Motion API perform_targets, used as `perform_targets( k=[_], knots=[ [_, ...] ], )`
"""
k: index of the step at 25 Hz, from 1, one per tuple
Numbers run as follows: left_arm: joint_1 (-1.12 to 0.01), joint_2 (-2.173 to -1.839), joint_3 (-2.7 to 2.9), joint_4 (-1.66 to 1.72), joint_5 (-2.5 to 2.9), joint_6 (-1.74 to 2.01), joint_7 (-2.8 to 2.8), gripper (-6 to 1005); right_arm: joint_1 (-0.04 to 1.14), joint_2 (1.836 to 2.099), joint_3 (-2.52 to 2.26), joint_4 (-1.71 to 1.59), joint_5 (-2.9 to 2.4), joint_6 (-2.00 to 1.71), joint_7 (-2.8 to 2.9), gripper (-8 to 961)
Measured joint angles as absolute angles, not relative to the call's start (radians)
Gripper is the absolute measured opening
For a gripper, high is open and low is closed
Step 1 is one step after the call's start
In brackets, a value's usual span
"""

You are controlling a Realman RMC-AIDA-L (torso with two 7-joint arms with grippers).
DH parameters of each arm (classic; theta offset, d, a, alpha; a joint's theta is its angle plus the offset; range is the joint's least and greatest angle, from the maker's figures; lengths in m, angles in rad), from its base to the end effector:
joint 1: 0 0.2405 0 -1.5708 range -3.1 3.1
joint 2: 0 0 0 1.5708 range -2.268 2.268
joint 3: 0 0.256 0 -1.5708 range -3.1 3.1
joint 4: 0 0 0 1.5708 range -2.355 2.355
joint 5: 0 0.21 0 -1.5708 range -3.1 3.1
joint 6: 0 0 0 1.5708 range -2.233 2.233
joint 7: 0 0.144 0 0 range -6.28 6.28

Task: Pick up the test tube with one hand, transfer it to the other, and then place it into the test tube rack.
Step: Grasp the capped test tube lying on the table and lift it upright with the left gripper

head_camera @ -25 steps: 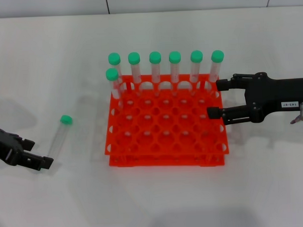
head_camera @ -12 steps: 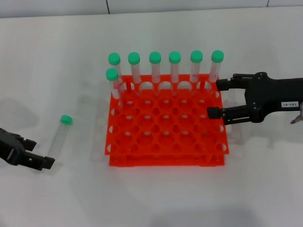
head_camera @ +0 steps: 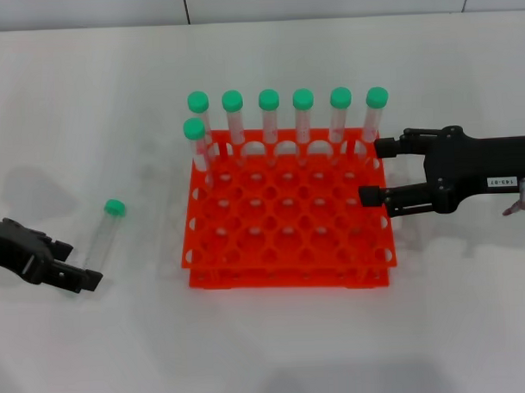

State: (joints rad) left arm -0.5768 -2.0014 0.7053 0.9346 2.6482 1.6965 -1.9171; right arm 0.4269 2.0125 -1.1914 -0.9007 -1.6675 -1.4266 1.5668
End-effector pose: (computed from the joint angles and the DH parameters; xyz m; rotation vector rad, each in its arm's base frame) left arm -0.3086 0.3238 0.0590 -2.7168 -1.1461 0.2620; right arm 0.2230 0.3349 0.0038 -2.8085 0.5116 0.6513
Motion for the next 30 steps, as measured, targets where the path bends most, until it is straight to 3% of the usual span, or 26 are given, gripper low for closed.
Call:
perform_targets(
  k=[5, 11, 22, 30],
  knots=[
    [-0.585, -2.002, 0.707, 0.927, 2.651, 1.694, -1.920, 826, 0.427, 2.013, -1.186, -0.894, -1.667, -1.427, 1.565, 854],
    [-0.599, -2.002, 0.709, 0.895, 2.661, 1.680, -1.918, 679, 0.428, 2.013, -1.185, -0.892, -1.667, -1.427, 1.564, 854],
    [-0.604, -2.006, 0.709, 0.887, 2.677, 1.662, -1.911, 675, 0.428, 2.013, -1.186, -0.888, -1.667, -1.427, 1.563, 853],
    [-0.605, -2.007, 0.709, 0.866, 2.677, 1.648, -1.913, 563, 0.428, 2.013, -1.186, -0.882, -1.667, -1.427, 1.562, 853]
  ],
)
